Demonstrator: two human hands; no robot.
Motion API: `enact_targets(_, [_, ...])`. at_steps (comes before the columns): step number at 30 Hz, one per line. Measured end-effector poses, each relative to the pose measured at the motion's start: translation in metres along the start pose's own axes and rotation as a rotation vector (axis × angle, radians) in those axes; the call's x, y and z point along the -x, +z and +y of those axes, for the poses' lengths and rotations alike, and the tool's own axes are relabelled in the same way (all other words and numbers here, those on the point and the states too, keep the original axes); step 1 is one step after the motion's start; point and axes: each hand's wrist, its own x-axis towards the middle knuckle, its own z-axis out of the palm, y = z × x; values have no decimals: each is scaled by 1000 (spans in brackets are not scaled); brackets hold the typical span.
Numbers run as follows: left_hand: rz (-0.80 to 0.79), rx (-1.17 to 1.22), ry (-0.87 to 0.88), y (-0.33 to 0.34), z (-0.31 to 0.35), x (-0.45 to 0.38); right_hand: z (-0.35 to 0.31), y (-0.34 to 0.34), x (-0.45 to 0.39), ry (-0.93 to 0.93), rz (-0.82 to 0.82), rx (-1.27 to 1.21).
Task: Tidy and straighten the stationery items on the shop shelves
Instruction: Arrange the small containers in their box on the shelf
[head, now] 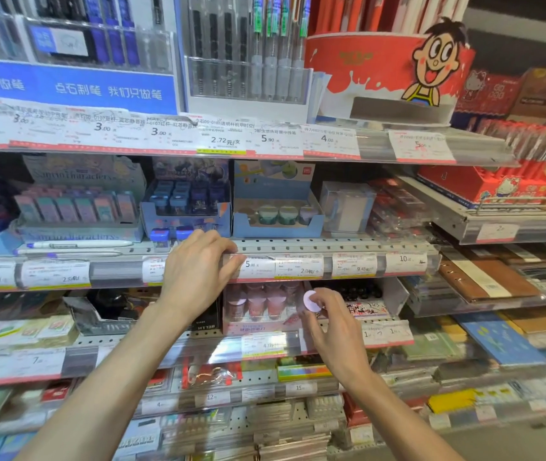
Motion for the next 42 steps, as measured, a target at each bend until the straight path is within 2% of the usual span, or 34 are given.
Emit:
enact_targets(3, [-2,2,-6,1,-1,0,3,9,-8,23,7,5])
enact_targets(13, [-11,3,-12,4,-3,1,8,23,-40,41,-122,284])
enact_targets(22, [-10,8,-14,3,-2,1,10,26,-46,18,-177,354])
enact_targets(36, [28,6,-34,8,0,6,8,25,-29,-9,-193,372])
enact_targets(39, [46,26,-61,10,2,9,8,23,-25,-28,-242,334])
enact_targets(42, [40,71,-89,10,4,12,7,19,-21,-19,-222,249])
